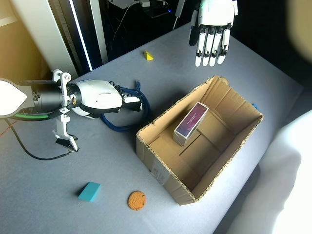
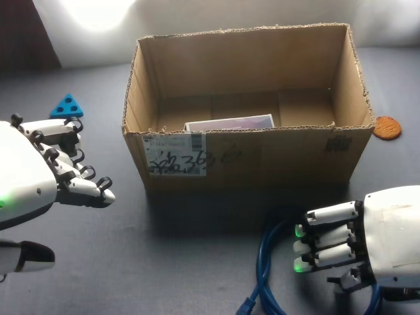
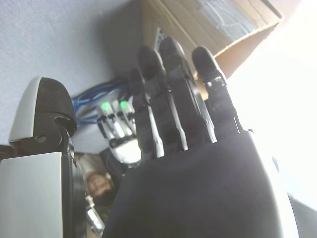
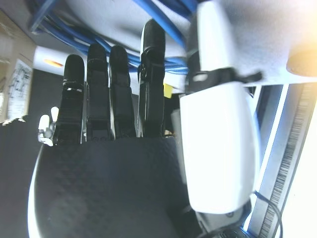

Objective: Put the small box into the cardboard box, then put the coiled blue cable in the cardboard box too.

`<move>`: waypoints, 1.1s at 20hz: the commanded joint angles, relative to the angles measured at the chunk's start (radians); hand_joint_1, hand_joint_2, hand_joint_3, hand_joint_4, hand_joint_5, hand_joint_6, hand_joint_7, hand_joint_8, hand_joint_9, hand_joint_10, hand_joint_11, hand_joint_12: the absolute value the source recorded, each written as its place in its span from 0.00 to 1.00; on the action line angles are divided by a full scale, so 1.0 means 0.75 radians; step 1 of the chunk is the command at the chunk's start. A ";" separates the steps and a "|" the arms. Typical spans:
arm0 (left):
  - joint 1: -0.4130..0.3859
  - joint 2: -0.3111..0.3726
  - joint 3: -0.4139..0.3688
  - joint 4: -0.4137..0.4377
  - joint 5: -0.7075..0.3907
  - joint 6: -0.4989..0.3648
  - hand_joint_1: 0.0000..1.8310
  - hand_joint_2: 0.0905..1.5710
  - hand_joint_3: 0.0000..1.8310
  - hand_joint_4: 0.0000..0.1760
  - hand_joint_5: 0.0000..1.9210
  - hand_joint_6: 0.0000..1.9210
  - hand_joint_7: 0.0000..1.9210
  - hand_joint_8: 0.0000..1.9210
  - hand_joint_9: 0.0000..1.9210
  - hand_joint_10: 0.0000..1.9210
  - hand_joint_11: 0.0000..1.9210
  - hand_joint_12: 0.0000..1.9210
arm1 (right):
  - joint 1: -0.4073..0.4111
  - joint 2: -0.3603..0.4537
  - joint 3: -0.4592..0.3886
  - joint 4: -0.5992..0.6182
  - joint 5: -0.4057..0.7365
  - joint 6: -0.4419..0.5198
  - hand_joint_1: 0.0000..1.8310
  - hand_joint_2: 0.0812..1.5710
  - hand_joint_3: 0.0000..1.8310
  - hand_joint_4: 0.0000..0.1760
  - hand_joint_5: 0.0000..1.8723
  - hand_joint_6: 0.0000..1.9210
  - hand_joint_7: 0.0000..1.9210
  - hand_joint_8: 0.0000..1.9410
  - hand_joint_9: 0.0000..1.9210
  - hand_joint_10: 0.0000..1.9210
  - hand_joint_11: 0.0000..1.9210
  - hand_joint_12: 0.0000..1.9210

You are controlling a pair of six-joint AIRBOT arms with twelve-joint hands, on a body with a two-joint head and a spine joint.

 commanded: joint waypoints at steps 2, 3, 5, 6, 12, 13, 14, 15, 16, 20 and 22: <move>-0.008 0.015 -0.006 -0.025 -0.131 0.013 0.47 0.69 0.00 0.00 0.30 0.01 0.37 0.01 0.32 0.01 0.00 0.54 | -0.021 0.010 -0.001 -0.040 -0.008 0.000 0.64 0.65 0.00 0.00 0.61 0.36 0.26 0.00 0.24 0.00 0.00 0.47; -0.009 0.015 -0.014 -0.059 -0.131 0.056 0.44 0.70 0.00 0.00 0.30 0.01 0.37 0.00 0.32 0.01 0.00 0.55 | -0.021 0.010 -0.001 -0.041 -0.008 0.000 0.65 0.64 0.00 0.00 0.62 0.36 0.27 0.00 0.24 0.00 0.00 0.48; -0.009 0.015 -0.021 -0.071 -0.133 0.066 0.46 0.70 0.00 0.00 0.31 0.01 0.38 0.01 0.33 0.01 0.00 0.56 | -0.021 0.010 -0.001 -0.043 -0.008 0.000 0.63 0.66 0.00 0.00 0.59 0.40 0.26 0.00 0.24 0.00 0.00 0.47; -0.009 0.015 -0.026 -0.075 -0.133 0.074 0.45 0.70 0.00 0.00 0.30 0.00 0.38 0.00 0.33 0.01 0.00 0.56 | -0.021 0.010 -0.001 -0.043 -0.008 0.000 0.64 0.66 0.00 0.00 0.59 0.40 0.25 0.00 0.23 0.00 0.00 0.47; -0.011 0.006 -0.050 -0.113 -0.133 0.135 0.44 0.71 0.00 0.00 0.29 0.00 0.37 0.00 0.32 0.01 0.00 0.55 | -0.016 0.010 -0.001 -0.047 -0.009 -0.001 0.64 0.65 0.00 0.00 0.61 0.36 0.26 0.00 0.25 0.00 0.00 0.51; -0.016 0.004 -0.044 -0.130 -0.133 0.134 0.44 0.70 0.00 0.00 0.29 0.00 0.37 0.00 0.32 0.01 0.00 0.55 | -0.014 0.010 -0.001 -0.047 -0.009 -0.001 0.64 0.65 0.00 0.00 0.60 0.38 0.25 0.00 0.24 0.00 0.00 0.50; -0.019 0.004 -0.042 -0.134 -0.133 0.128 0.45 0.70 0.00 0.00 0.30 0.00 0.38 0.00 0.32 0.01 0.00 0.55 | -0.013 0.010 -0.001 -0.047 -0.009 -0.001 0.64 0.65 0.00 0.00 0.60 0.38 0.25 0.00 0.24 0.00 0.00 0.50; -0.019 0.004 -0.044 -0.134 -0.133 0.128 0.46 0.69 0.00 0.00 0.30 0.00 0.38 0.00 0.32 0.01 0.00 0.55 | -0.012 0.010 -0.001 -0.047 -0.008 -0.001 0.65 0.64 0.00 0.00 0.62 0.35 0.27 0.00 0.26 0.00 0.00 0.51; -0.020 0.006 -0.047 -0.136 -0.133 0.114 0.47 0.69 0.00 0.00 0.31 0.01 0.38 0.01 0.33 0.01 0.00 0.56 | -0.012 0.010 -0.001 -0.047 -0.008 -0.001 0.65 0.64 0.00 0.00 0.63 0.34 0.28 0.00 0.26 0.00 0.00 0.53; -0.022 0.014 -0.062 -0.103 -0.119 0.066 0.46 0.71 0.00 0.00 0.30 0.00 0.37 0.00 0.32 0.01 0.00 0.54 | -0.013 0.010 -0.001 -0.048 -0.003 -0.001 0.62 0.67 0.00 0.00 0.57 0.43 0.24 0.00 0.24 0.00 0.00 0.49; -0.022 0.014 -0.078 -0.099 -0.119 0.114 0.45 0.71 0.00 0.00 0.30 0.00 0.37 0.00 0.33 0.01 0.00 0.56 | -0.015 0.012 -0.001 -0.048 0.013 0.000 0.61 0.67 0.00 0.00 0.56 0.45 0.24 0.00 0.22 0.00 0.00 0.46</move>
